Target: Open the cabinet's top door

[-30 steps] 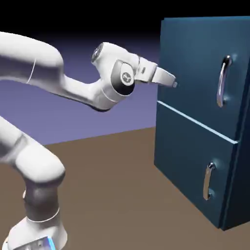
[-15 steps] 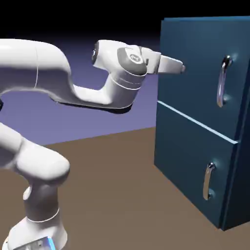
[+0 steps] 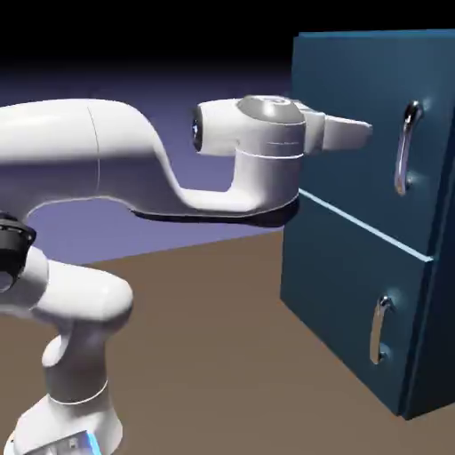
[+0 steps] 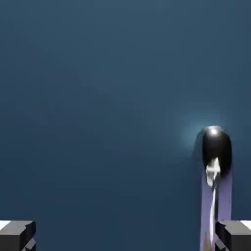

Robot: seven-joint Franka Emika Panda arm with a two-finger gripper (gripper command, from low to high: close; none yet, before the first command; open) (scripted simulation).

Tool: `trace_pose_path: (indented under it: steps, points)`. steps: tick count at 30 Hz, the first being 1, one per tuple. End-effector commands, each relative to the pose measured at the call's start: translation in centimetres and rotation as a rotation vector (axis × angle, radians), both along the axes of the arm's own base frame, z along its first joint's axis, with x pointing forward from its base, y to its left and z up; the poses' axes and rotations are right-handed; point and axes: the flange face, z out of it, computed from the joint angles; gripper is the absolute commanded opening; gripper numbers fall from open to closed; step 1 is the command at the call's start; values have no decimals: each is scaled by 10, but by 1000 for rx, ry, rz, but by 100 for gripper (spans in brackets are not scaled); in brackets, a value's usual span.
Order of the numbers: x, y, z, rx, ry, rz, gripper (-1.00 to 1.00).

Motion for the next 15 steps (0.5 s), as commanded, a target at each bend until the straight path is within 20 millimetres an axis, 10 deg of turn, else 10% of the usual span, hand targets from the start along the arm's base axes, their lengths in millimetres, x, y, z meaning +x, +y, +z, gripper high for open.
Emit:
trace_pose_path:
  steps: [1, 8, 15]
  points:
    - [3, -6, -4, 3, -6, -2, 0]
    - [25, -44, -34, 17, -38, -12, 0]
    - [75, -42, -34, 17, -38, -12, 0]
